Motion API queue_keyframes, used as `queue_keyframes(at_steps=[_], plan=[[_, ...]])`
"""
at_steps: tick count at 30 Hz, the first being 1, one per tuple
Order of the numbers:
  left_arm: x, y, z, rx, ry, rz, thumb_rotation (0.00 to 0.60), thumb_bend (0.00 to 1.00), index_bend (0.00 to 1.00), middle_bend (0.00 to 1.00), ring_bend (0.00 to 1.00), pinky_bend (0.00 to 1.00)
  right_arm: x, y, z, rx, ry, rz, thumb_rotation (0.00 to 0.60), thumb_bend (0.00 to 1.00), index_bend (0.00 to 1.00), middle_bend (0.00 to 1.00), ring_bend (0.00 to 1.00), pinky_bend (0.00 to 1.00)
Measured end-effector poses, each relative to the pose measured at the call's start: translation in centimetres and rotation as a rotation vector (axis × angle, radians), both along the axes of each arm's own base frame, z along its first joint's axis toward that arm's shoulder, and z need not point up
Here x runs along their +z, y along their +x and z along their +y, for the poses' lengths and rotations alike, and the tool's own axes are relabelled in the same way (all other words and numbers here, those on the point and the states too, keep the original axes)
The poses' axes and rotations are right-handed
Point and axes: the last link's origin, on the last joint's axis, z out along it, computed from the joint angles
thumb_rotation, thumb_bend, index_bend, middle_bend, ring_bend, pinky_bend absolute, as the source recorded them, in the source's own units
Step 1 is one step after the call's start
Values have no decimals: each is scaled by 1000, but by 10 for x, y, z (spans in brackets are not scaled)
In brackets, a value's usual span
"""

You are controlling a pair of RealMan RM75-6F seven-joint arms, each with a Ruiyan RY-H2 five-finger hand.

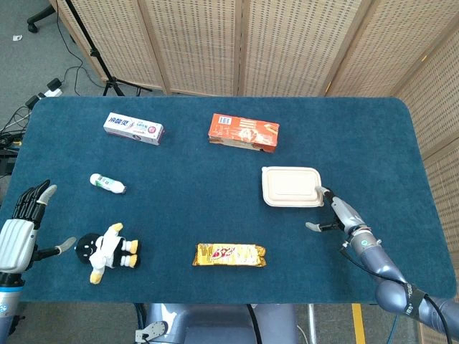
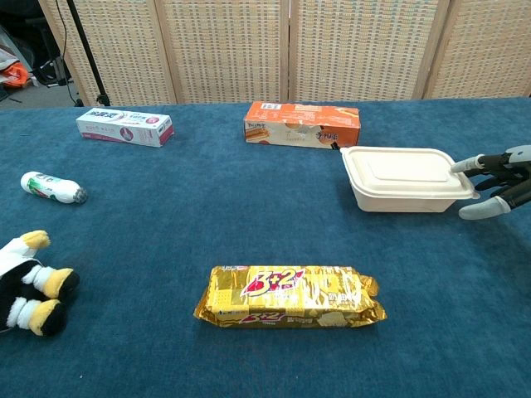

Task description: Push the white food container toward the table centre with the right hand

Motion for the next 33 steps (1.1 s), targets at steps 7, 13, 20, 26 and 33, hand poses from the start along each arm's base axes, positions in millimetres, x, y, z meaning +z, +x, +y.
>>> queue_keyframes(at_steps=[7,13,20,26,33], plan=[[-1,0,1,-1,-8,-1,600,101,0,0,0,28,-7,8,4,12,17,-12,600,260,21,0,0,42],[0,0,0,-2,-9,-7,600,101,0,0,0,28,-10,17,10,27,21,-18,600,260,21,0,0,42],[1,-1,1,-2,-8,-14,600,101,0,0,0,28,-12,24,11,38,24,-12,600,260,21,0,0,42],[0,0,1,-4,-17,-8,600,101,0,0,0,28,-14,31,7,52,30,-12,600,260,21,0,0,42],[-2,1,0,-4,-19,-4,600,101,0,0,0,28,-18,35,0,59,42,-5,600,260,21,0,0,42]])
